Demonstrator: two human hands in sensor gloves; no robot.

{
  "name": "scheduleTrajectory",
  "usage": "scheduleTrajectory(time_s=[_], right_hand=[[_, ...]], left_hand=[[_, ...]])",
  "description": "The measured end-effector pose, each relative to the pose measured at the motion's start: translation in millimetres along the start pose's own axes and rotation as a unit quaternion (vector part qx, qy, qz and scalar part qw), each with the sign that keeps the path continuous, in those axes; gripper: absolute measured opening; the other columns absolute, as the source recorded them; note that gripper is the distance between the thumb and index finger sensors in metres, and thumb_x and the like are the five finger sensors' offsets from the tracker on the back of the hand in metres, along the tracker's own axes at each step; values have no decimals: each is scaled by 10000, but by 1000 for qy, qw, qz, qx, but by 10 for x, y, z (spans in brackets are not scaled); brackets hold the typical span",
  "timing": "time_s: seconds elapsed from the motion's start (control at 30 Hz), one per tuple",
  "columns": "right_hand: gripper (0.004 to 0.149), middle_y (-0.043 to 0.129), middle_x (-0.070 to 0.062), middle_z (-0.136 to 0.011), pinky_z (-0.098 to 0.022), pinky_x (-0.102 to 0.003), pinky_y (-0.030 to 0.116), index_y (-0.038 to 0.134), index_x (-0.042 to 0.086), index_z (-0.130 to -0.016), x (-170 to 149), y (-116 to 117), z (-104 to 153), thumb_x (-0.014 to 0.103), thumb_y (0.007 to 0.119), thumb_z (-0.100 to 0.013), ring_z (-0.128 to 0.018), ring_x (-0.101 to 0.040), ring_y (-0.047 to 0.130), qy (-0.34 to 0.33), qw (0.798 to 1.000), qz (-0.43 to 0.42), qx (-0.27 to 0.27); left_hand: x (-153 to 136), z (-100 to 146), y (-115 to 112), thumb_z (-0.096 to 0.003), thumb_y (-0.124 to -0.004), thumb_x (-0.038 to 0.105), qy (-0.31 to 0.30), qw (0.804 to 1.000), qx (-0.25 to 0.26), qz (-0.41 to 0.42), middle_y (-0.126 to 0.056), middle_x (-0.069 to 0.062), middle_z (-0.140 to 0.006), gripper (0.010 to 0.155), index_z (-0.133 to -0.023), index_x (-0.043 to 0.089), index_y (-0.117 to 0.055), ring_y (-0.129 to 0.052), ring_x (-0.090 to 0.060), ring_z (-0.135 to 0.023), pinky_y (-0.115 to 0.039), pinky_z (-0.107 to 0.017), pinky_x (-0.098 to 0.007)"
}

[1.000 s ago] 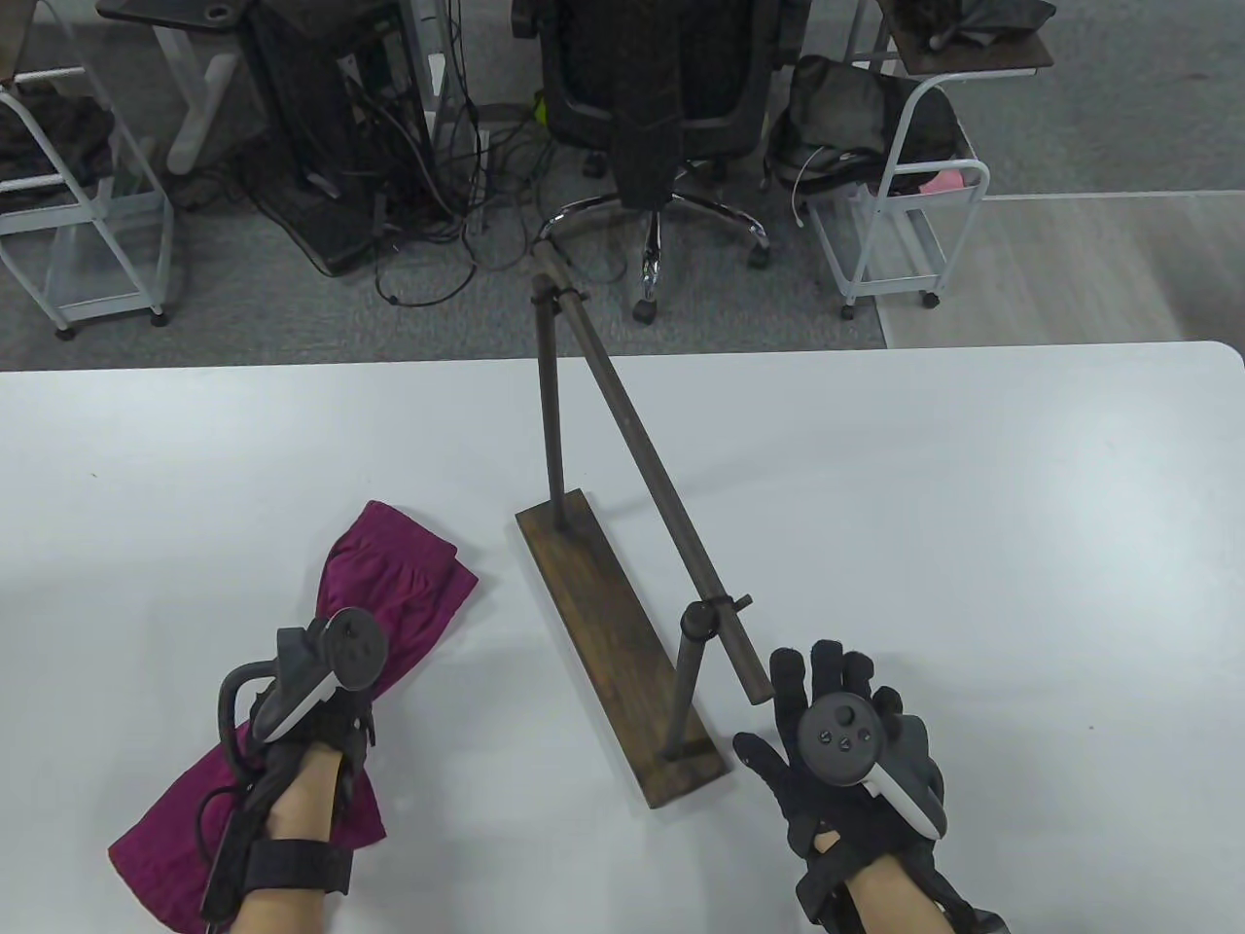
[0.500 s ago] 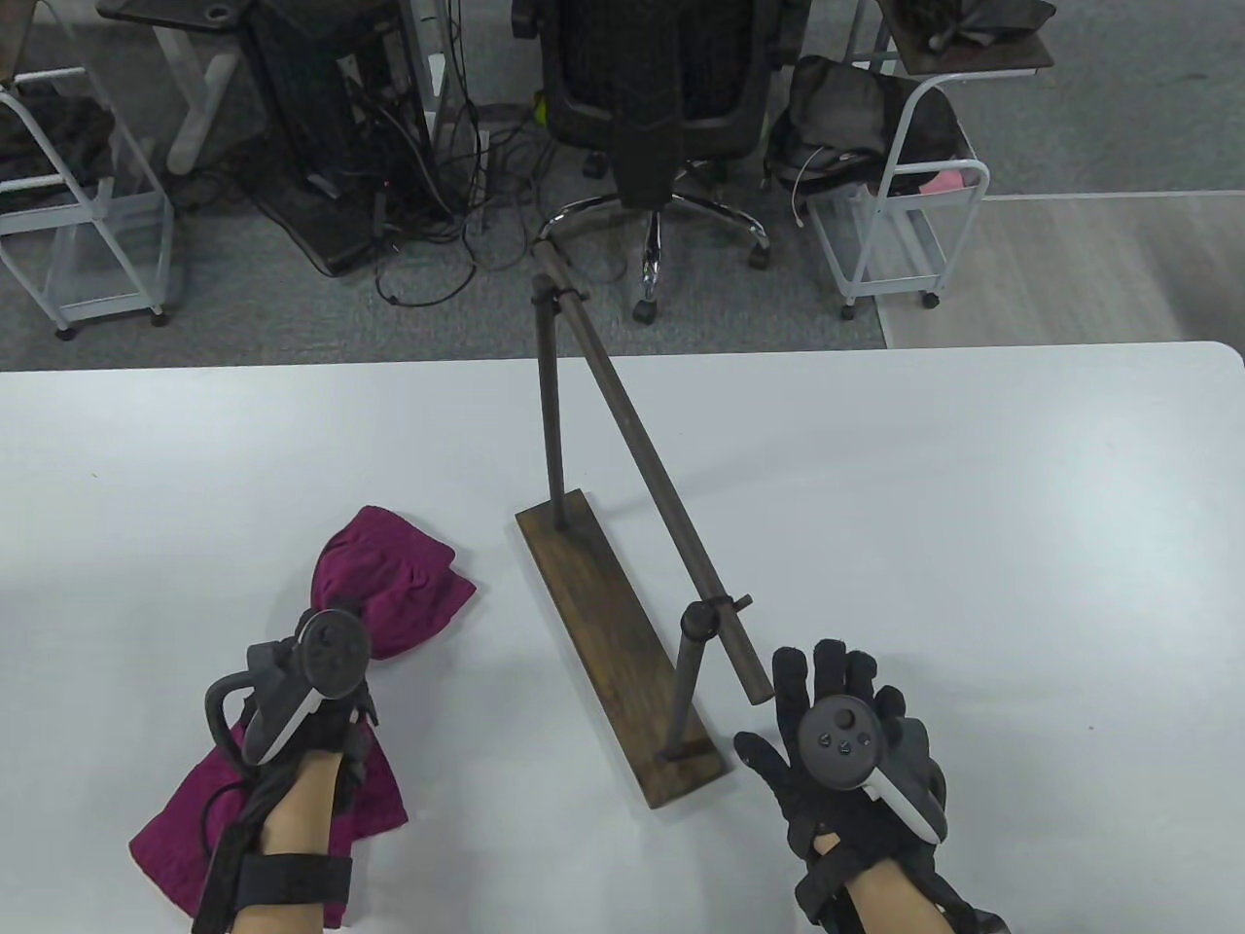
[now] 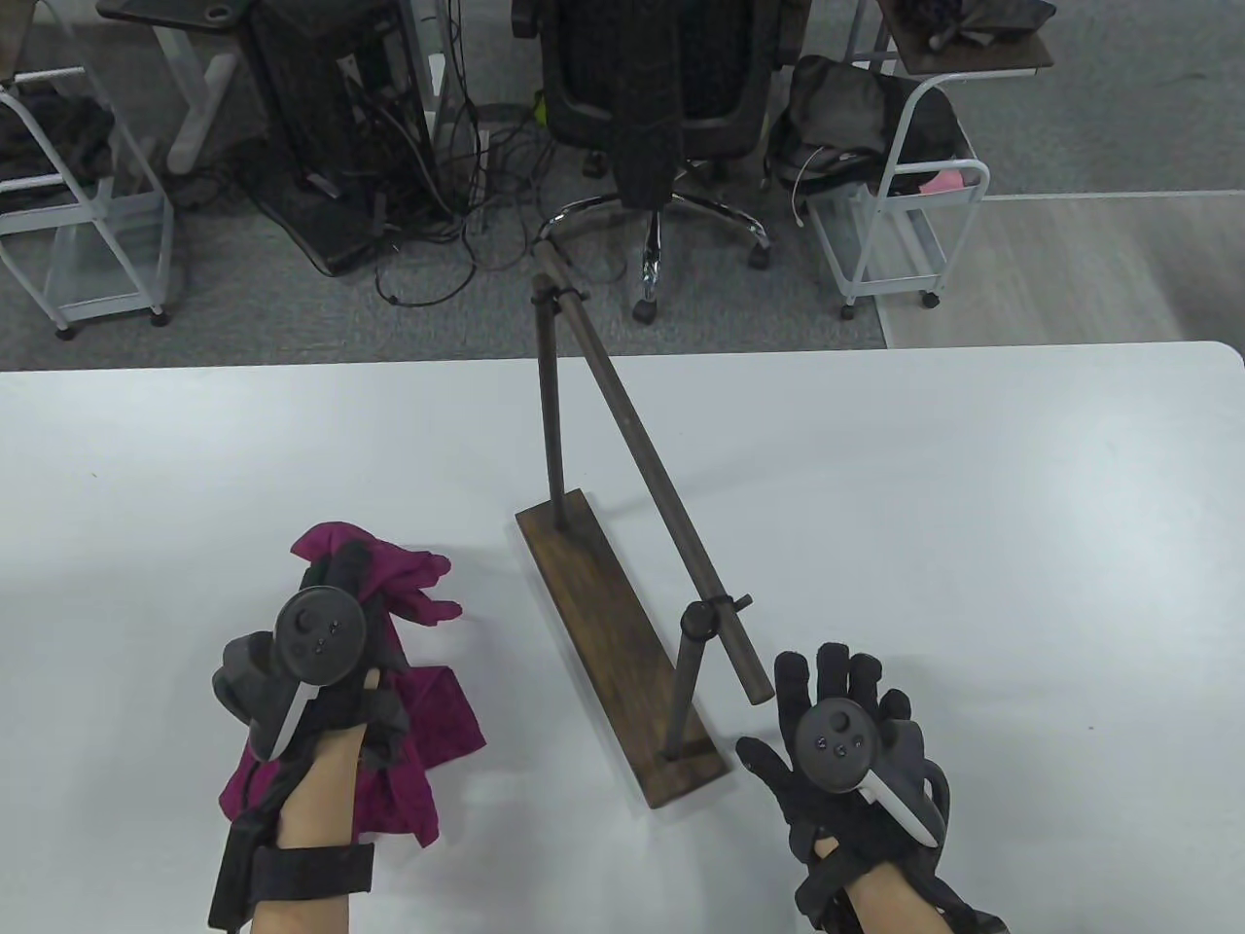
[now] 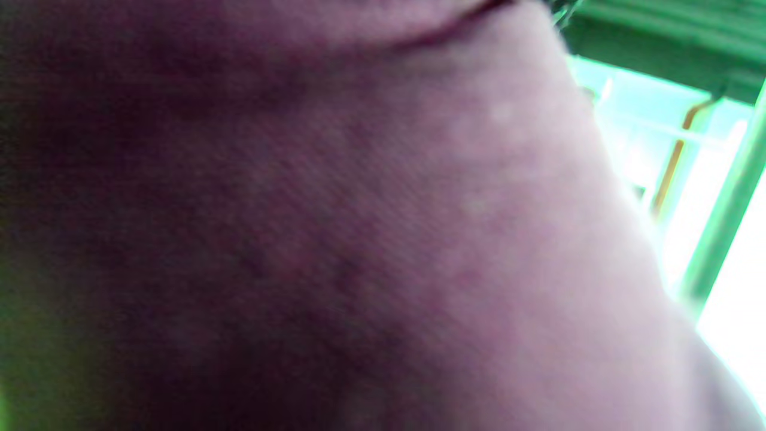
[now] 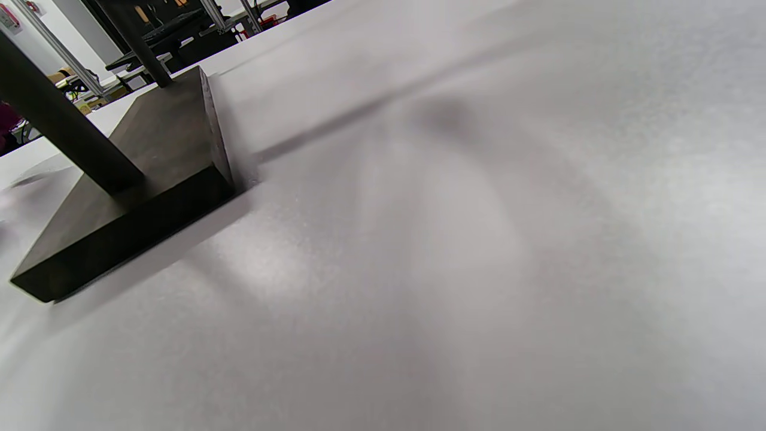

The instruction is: Hang shorts on desktop hanging rack

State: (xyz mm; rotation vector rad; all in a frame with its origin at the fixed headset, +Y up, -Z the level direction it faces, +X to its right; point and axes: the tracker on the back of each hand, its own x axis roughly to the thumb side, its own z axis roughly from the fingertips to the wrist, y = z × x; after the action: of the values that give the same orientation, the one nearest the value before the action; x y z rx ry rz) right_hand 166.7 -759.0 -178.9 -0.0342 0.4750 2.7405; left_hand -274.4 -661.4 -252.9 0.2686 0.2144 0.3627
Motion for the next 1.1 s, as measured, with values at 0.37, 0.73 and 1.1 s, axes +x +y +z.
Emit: scheduleTrajectory(time_s=[0.37, 0.73, 1.1], right_hand=[[815, -320, 9, -1043, -634, -608, -250, -129, 404, -990, 32, -23, 43, 654, 495, -530, -969, -311, -337, 16, 999, 26, -20], [823, -345, 20, -1017, -618, -598, -273, -147, 401, -974, 38, -51, 87, 657, 495, -527, -944, -281, -380, 32, 998, 45, -24], [829, -342, 12, -1016, -619, -610, -261, -152, 392, -971, 48, -71, 139, 660, 492, -523, -946, -296, -370, 18, 999, 44, -24]], left_hand=[[198, 57, 514, -586, -836, 268, -1, 994, 84, 76, -809, -273, -975, 474, -1042, 159, -767, -1046, -338, -666, -984, -457, -344], [703, 133, 909, -596, -828, 266, -42, 978, 167, 114, -803, -269, -982, 475, -1052, 159, -752, -1041, -338, -682, -982, -466, -346], [1265, 74, 1320, -607, -818, 269, -79, 955, 228, 175, -783, -273, -992, 476, -1062, 157, -732, -1027, -339, -701, -974, -481, -348]])
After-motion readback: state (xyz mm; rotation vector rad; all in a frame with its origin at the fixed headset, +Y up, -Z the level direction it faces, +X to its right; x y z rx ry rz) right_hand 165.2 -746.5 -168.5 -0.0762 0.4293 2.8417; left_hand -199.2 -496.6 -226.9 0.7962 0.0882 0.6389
